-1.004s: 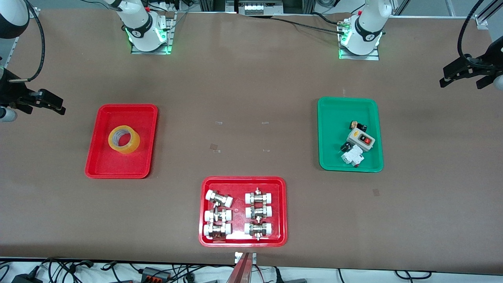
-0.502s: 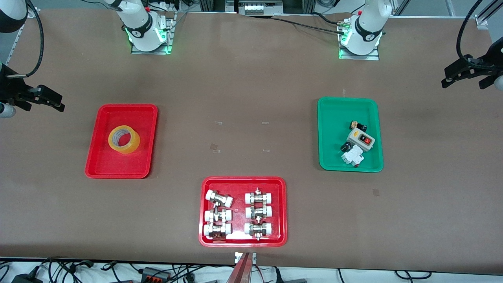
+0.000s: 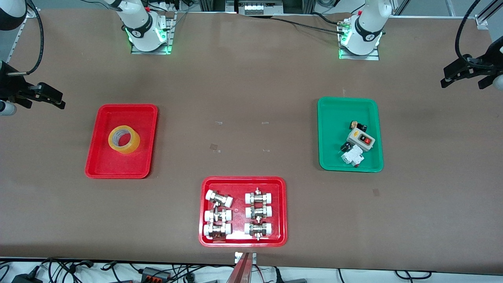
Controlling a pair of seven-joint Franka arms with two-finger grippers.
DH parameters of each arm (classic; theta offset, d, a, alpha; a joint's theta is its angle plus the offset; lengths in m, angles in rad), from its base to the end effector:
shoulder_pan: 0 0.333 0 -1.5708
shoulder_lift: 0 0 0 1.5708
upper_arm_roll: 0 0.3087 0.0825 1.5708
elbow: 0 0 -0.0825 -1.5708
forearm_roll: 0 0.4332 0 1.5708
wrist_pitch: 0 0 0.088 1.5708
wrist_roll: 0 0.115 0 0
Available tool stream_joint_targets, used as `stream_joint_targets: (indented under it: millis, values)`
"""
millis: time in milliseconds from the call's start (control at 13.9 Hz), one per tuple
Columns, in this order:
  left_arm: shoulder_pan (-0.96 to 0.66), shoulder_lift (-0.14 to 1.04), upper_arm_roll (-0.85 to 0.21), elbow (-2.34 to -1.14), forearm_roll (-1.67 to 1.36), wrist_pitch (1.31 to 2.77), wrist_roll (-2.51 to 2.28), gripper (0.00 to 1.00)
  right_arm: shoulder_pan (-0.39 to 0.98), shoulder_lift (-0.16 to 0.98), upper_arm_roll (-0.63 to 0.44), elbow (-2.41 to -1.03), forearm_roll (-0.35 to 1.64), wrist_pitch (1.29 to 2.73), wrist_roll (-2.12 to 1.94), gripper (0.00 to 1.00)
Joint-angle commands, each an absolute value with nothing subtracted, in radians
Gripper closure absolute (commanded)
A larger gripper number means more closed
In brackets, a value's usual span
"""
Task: Left arm passes tape to right arm into tray
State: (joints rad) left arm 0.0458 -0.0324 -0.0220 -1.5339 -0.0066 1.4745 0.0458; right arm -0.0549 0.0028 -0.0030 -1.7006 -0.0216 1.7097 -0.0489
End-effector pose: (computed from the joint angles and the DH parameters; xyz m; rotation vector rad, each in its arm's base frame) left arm 0.5836 0.0129 0.6392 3.1343 -0.0353 -0.0420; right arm 0.6112 -0.0376 0.5515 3.1199 -0.0095 0.0080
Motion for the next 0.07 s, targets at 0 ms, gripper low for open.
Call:
stream_joint_targets:
  millis: [0]
  values:
    - [0.051, -0.049, -0.029, -1.545, 0.002, 1.483, 0.054, 0.00, -0.063, -0.026, 0.006, -1.726, -0.018, 1.707, -0.060, 0.00]
